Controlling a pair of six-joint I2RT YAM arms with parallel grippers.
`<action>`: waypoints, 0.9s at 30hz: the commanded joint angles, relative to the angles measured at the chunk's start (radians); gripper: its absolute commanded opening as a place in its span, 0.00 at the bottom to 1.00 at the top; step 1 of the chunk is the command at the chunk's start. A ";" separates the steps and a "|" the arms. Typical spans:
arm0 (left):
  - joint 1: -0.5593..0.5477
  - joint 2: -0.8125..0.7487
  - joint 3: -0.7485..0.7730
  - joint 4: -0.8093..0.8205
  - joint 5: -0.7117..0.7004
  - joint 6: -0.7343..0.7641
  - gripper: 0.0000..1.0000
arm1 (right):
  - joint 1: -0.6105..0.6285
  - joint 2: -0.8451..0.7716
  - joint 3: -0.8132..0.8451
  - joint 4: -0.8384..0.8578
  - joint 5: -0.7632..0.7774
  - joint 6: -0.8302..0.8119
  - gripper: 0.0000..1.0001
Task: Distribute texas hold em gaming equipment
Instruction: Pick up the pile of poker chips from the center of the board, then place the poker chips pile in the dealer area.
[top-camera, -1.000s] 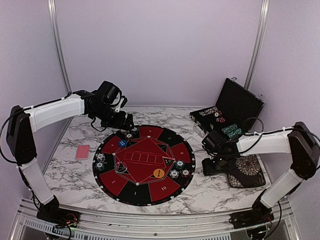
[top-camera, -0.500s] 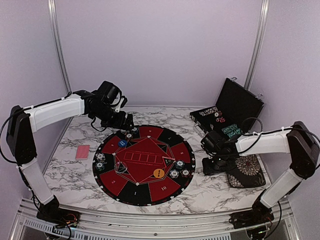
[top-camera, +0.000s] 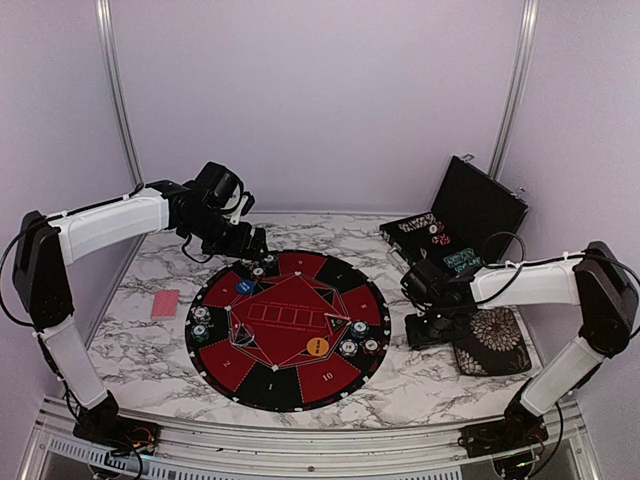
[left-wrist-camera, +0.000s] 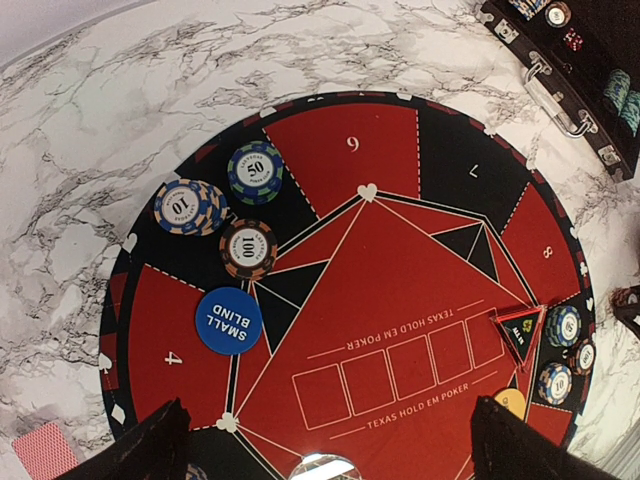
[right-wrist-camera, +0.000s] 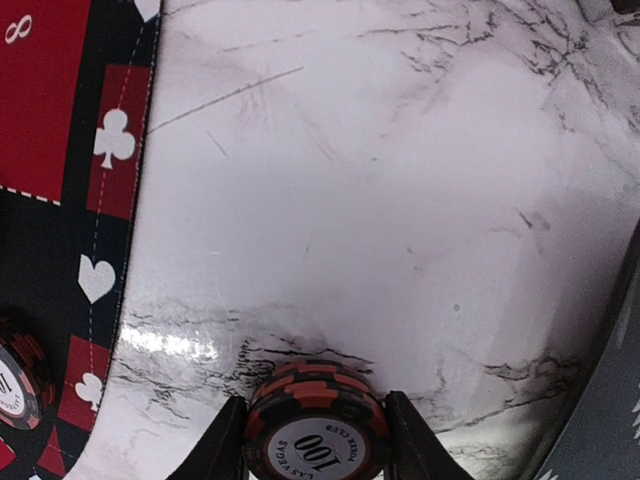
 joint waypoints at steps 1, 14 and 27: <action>-0.004 0.002 0.006 -0.002 -0.008 0.001 0.99 | 0.007 -0.025 0.068 -0.042 0.026 0.011 0.29; 0.049 -0.051 -0.067 0.026 0.038 -0.058 0.99 | 0.044 -0.008 0.192 -0.125 0.057 -0.001 0.28; 0.151 -0.197 -0.246 0.080 0.117 -0.095 0.99 | 0.193 0.199 0.492 -0.203 0.074 -0.024 0.28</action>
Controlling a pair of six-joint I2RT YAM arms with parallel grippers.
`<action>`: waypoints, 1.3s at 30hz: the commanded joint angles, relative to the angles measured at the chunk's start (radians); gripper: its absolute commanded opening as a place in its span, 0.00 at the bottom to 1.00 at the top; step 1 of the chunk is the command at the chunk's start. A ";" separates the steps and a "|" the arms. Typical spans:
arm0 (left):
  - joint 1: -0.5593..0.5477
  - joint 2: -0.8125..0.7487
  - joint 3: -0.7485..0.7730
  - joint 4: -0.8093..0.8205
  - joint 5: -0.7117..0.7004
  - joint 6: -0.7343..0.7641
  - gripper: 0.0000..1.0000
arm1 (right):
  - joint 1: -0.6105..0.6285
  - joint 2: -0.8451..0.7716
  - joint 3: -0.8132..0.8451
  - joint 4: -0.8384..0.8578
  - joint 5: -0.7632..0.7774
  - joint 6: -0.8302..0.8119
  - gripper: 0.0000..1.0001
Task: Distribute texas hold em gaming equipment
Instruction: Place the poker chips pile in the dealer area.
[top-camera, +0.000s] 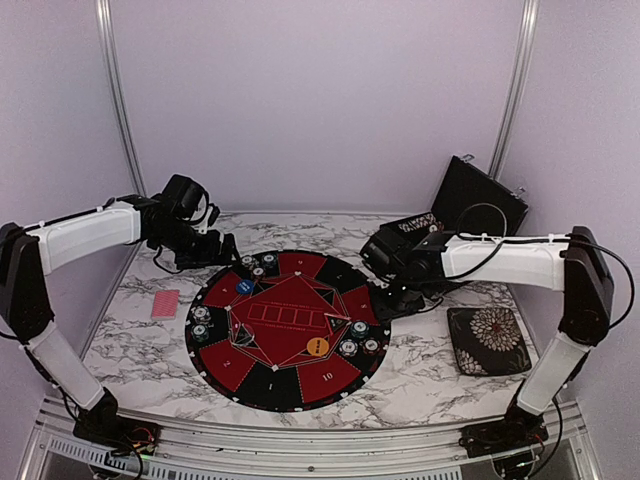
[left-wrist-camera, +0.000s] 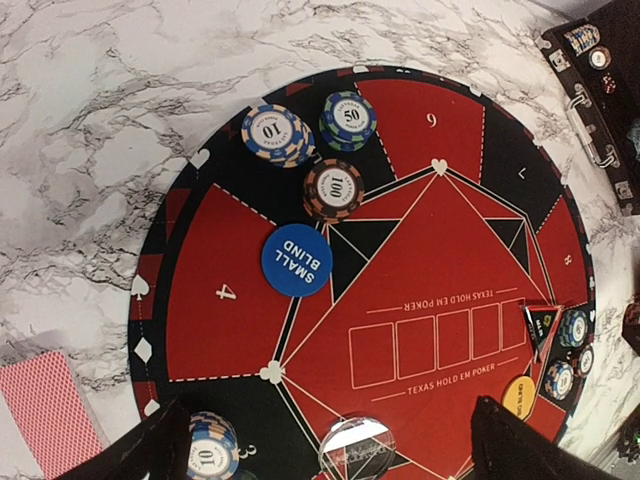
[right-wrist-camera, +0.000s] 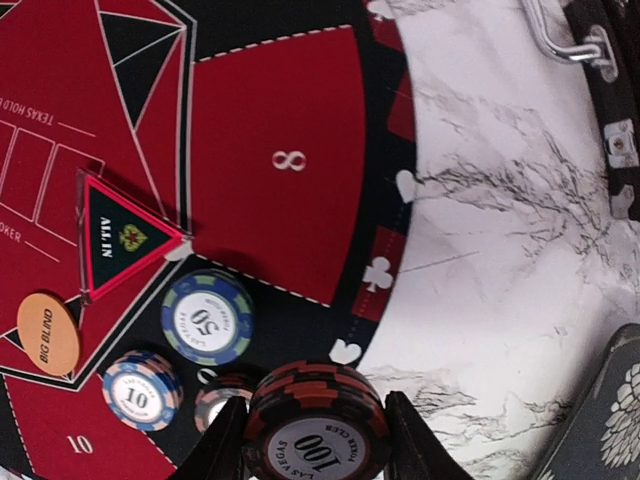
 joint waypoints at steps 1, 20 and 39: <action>0.023 -0.082 -0.043 0.031 0.035 -0.014 0.99 | 0.067 0.089 0.147 -0.039 0.018 -0.018 0.28; 0.134 -0.208 -0.156 0.033 0.066 -0.007 0.99 | 0.326 0.639 0.890 -0.176 -0.040 -0.136 0.28; 0.138 -0.184 -0.150 0.039 0.117 0.009 0.99 | 0.368 0.774 0.961 -0.164 -0.084 -0.140 0.31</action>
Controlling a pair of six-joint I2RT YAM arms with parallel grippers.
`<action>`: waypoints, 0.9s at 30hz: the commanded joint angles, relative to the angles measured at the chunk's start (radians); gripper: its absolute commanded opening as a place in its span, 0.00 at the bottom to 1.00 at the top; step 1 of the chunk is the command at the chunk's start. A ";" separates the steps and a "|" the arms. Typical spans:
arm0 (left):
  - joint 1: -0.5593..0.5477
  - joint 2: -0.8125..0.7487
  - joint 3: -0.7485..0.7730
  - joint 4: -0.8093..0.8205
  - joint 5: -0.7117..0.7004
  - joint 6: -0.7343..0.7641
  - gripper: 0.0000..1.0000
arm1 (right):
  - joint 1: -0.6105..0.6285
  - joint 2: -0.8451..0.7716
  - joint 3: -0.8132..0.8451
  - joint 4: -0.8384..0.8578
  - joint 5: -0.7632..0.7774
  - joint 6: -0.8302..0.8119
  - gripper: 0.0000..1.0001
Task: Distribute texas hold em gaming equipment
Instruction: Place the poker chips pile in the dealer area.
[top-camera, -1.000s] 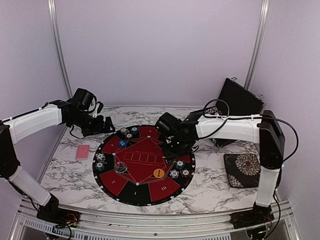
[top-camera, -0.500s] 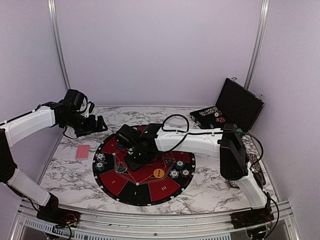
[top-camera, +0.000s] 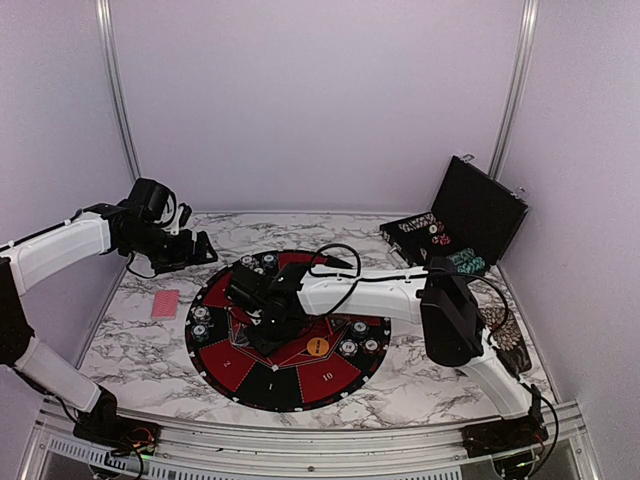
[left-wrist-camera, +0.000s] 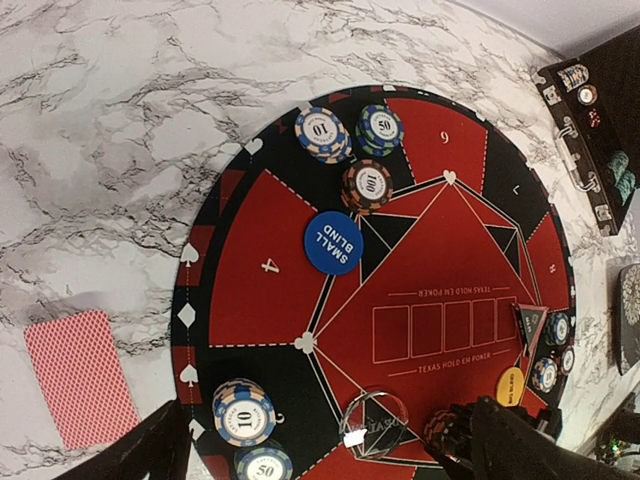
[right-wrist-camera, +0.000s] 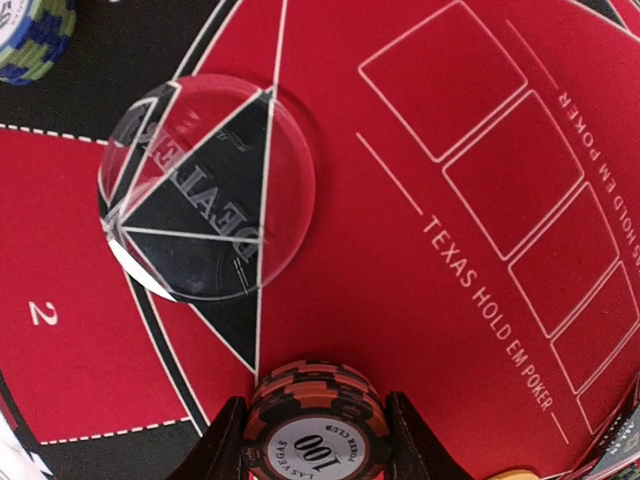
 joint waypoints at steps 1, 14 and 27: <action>0.005 0.001 0.000 0.013 0.037 0.009 0.99 | 0.010 0.025 0.034 -0.002 0.005 -0.010 0.32; -0.004 -0.008 -0.022 -0.002 0.097 0.030 0.99 | 0.003 -0.065 -0.032 0.040 -0.007 -0.020 0.65; -0.274 0.020 -0.015 -0.103 -0.037 -0.020 0.98 | -0.134 -0.526 -0.507 0.278 0.080 -0.022 0.68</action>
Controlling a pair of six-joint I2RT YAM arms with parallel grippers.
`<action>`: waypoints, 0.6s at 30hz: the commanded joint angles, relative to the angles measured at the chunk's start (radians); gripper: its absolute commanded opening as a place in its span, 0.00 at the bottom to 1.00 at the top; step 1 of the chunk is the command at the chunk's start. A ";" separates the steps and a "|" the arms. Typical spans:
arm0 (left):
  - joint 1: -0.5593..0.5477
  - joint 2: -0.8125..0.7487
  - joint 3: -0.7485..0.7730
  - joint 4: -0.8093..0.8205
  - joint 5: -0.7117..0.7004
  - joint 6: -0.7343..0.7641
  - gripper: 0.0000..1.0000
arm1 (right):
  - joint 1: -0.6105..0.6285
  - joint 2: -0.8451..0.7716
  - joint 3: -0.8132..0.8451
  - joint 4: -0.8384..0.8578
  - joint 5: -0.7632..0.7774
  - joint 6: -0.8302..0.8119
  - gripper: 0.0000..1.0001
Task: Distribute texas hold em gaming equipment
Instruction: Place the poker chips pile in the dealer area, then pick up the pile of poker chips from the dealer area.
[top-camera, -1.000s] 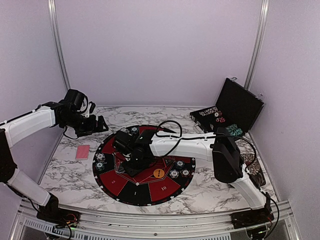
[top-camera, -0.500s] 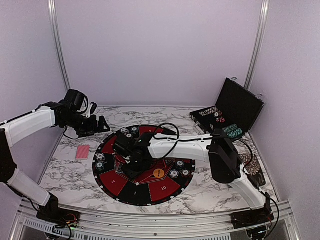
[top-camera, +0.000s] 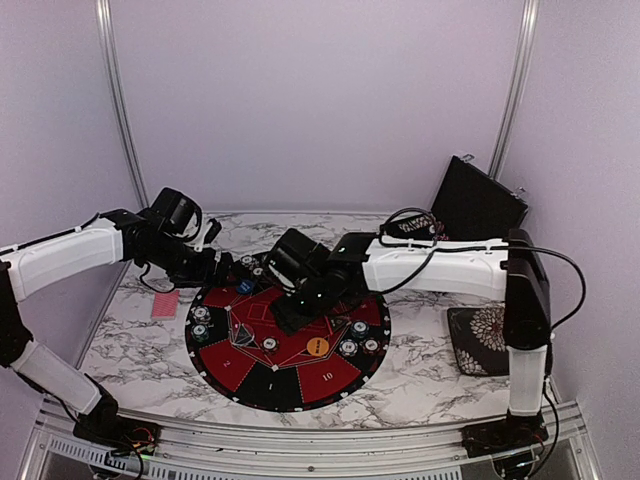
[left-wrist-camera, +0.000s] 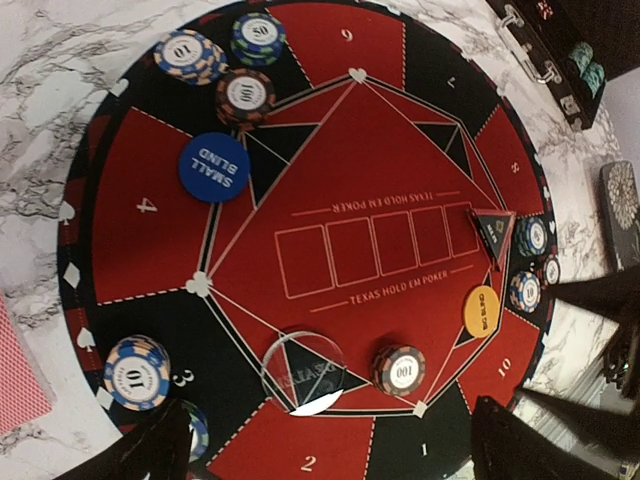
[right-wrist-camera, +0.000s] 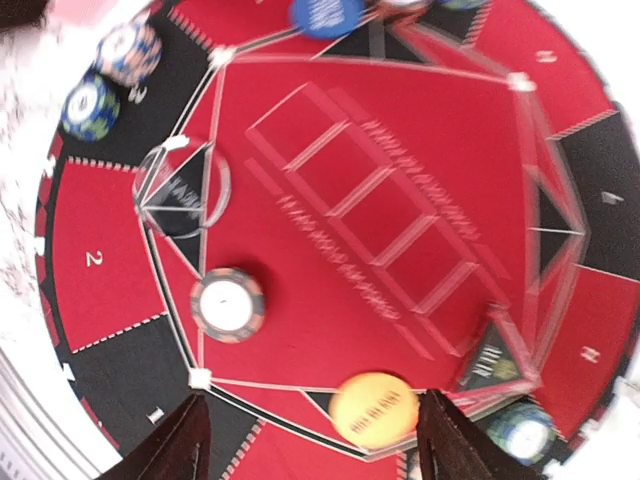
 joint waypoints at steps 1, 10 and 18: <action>-0.120 0.031 0.005 -0.066 -0.065 -0.041 0.97 | -0.089 -0.157 -0.137 0.119 0.073 0.004 0.68; -0.331 0.215 0.119 -0.121 -0.152 -0.113 0.94 | -0.271 -0.410 -0.345 0.277 0.126 0.001 0.68; -0.397 0.374 0.192 -0.136 -0.189 -0.144 0.87 | -0.374 -0.550 -0.451 0.346 0.129 -0.032 0.68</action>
